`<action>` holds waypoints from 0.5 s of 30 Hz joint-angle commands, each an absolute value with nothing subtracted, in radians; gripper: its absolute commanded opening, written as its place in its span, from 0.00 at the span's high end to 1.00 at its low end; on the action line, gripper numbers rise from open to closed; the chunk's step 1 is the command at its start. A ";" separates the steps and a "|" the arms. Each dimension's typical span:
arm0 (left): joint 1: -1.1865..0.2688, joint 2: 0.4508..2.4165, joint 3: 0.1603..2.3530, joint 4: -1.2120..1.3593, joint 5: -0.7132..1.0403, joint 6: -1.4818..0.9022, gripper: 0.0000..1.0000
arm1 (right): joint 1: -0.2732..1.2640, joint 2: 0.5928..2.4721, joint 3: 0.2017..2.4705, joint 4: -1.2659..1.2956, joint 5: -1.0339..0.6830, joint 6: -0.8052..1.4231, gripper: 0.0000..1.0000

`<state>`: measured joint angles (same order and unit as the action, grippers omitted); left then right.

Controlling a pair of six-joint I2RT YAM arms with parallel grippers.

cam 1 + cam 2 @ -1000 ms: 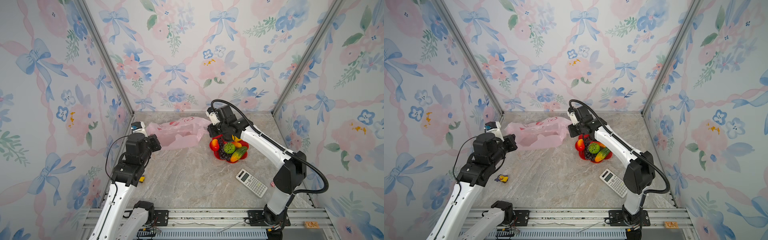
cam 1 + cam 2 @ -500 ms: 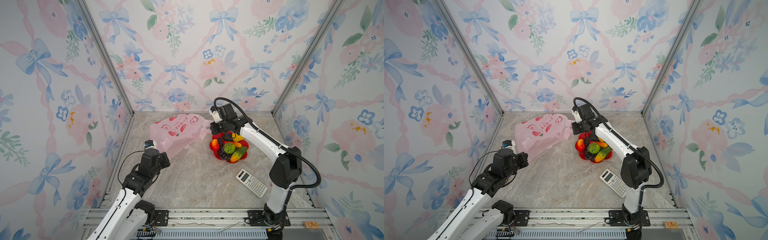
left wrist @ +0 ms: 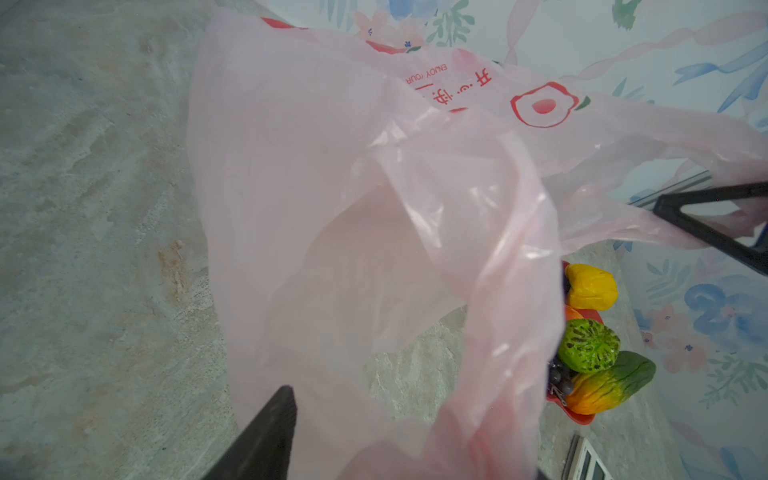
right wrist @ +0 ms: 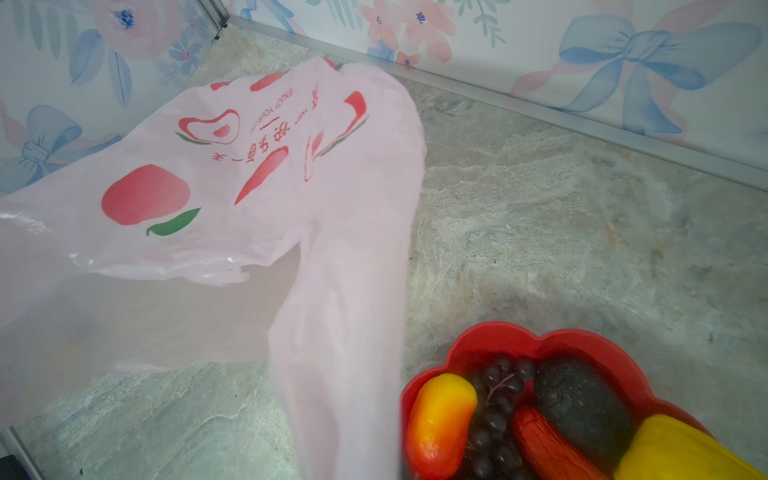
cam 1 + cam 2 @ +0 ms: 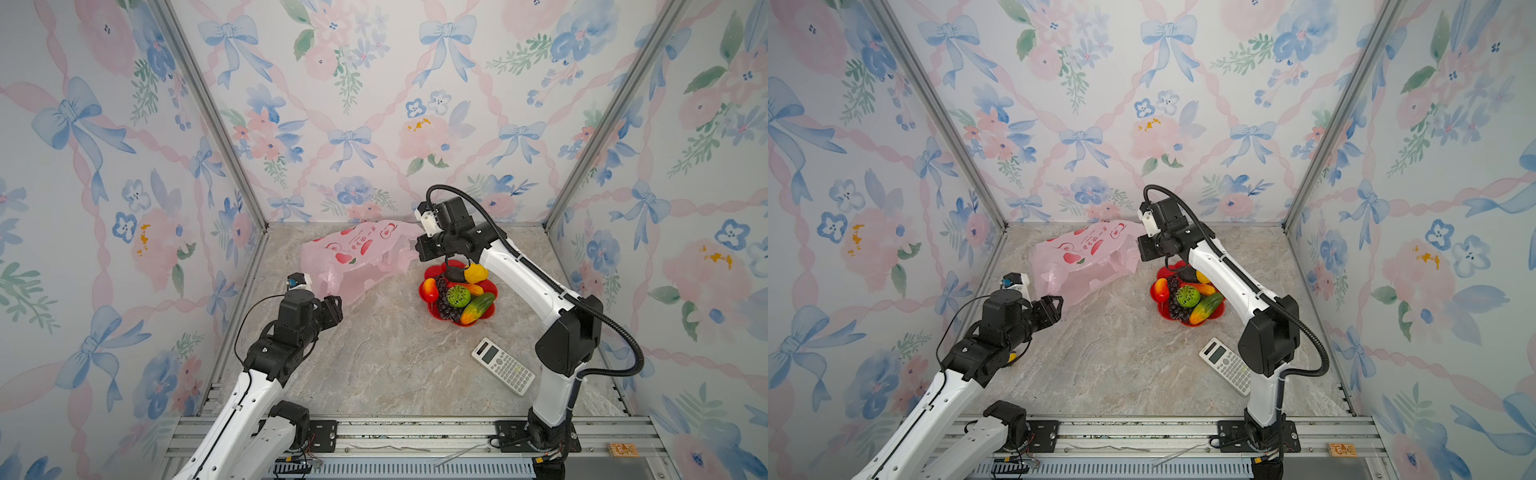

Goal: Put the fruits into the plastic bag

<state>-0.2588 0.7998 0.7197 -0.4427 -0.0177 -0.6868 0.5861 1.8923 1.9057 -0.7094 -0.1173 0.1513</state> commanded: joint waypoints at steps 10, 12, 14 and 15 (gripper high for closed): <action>-0.164 1.029 0.991 -0.556 0.134 -0.536 0.06 | 0.648 1.857 1.980 -0.809 -0.098 0.187 1.00; -0.164 1.064 1.046 -0.613 0.111 -0.505 0.07 | 0.649 1.859 1.990 -0.816 -0.097 0.192 1.00; -0.164 1.106 1.100 -0.679 0.080 -0.470 0.08 | 0.648 1.862 2.003 -0.821 -0.097 0.195 1.00; -0.165 1.128 1.122 -0.706 0.063 -0.452 0.09 | 0.647 1.865 2.012 -0.823 -0.099 0.197 1.00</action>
